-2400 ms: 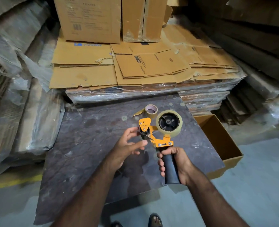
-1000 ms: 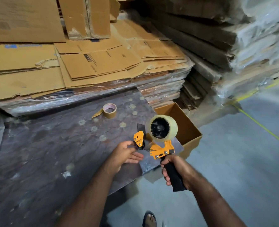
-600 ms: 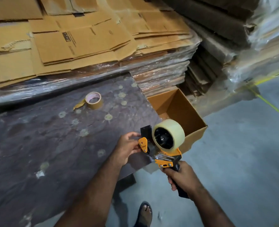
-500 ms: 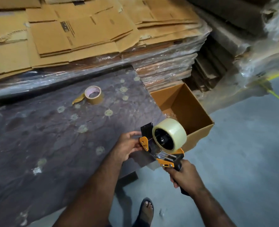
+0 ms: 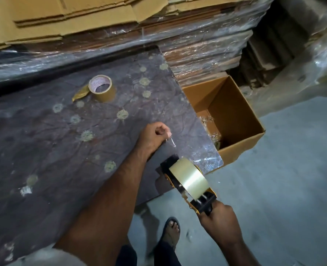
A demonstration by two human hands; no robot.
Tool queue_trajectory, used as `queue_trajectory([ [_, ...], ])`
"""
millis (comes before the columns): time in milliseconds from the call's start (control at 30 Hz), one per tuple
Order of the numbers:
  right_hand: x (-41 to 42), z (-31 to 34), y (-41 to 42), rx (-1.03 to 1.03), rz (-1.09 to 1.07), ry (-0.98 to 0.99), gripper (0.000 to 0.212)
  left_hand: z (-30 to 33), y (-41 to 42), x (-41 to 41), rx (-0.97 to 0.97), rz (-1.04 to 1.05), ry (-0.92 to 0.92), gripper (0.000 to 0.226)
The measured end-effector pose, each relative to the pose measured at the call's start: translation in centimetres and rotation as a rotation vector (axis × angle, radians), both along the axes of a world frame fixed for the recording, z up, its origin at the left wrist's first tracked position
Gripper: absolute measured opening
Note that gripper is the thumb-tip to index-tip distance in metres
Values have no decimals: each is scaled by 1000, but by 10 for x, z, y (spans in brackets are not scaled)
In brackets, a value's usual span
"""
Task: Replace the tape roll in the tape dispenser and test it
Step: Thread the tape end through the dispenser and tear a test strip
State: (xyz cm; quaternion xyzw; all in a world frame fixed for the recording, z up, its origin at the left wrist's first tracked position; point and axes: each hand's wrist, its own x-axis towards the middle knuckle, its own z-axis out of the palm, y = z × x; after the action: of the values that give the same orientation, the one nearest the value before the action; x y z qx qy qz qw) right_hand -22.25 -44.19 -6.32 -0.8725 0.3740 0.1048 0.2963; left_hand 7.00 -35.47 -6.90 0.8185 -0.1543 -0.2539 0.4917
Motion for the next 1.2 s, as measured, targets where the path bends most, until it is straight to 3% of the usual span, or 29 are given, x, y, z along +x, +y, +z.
queue_trajectory([
  [100,-4,-6,1,12,-26,8,49,-8,2,-4,31,-67,17,17],
  [267,1,2,-2,50,-76,10,31,-11,3,-15,150,-45,-105,14],
  [433,2,4,-3,64,-65,-6,29,-4,3,-20,280,-83,-234,34],
  [500,4,6,-3,70,-87,-2,29,1,4,-22,286,-83,-265,45],
  [633,7,9,0,100,-119,-3,32,9,7,-27,239,-137,-371,39],
  [733,11,7,4,120,-152,30,33,12,4,-38,87,-147,-284,19],
  [833,12,9,10,87,-159,80,36,8,2,-47,186,-197,-175,33],
  [967,12,14,15,87,-168,98,30,10,4,-52,207,-258,-211,40],
  [1133,2,22,19,90,-187,128,27,5,23,-56,160,-284,-282,25],
  [1200,-4,23,21,84,-196,138,26,0,29,-59,160,-337,-290,33],
])
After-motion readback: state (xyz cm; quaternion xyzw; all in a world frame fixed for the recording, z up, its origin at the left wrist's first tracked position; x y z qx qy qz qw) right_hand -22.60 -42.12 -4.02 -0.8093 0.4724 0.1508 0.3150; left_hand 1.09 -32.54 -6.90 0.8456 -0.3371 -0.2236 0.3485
